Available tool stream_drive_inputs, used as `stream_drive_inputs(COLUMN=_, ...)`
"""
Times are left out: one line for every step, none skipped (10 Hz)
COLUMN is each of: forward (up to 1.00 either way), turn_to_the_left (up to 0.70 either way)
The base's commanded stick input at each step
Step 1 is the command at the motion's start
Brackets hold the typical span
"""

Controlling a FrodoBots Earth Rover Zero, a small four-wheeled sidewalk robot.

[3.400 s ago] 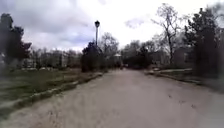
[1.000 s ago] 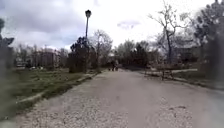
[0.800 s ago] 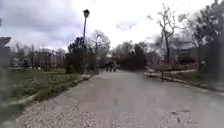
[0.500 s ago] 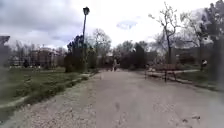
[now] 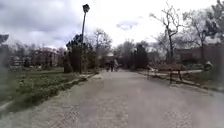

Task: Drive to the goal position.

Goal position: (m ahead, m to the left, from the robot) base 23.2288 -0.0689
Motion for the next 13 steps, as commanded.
stream_drive_inputs(forward=0.7, turn_to_the_left=0.0)
stream_drive_inputs(forward=0.7, turn_to_the_left=0.0)
stream_drive_inputs(forward=0.7, turn_to_the_left=0.0)
stream_drive_inputs(forward=0.7, turn_to_the_left=0.0)
stream_drive_inputs(forward=0.7, turn_to_the_left=0.0)
stream_drive_inputs(forward=0.7, turn_to_the_left=0.0)
stream_drive_inputs(forward=0.7, turn_to_the_left=0.0)
stream_drive_inputs(forward=0.7, turn_to_the_left=0.0)
stream_drive_inputs(forward=0.7, turn_to_the_left=0.0)
stream_drive_inputs(forward=0.7, turn_to_the_left=0.0)
stream_drive_inputs(forward=0.7, turn_to_the_left=0.0)
stream_drive_inputs(forward=0.7, turn_to_the_left=0.0)
stream_drive_inputs(forward=0.7, turn_to_the_left=0.0)
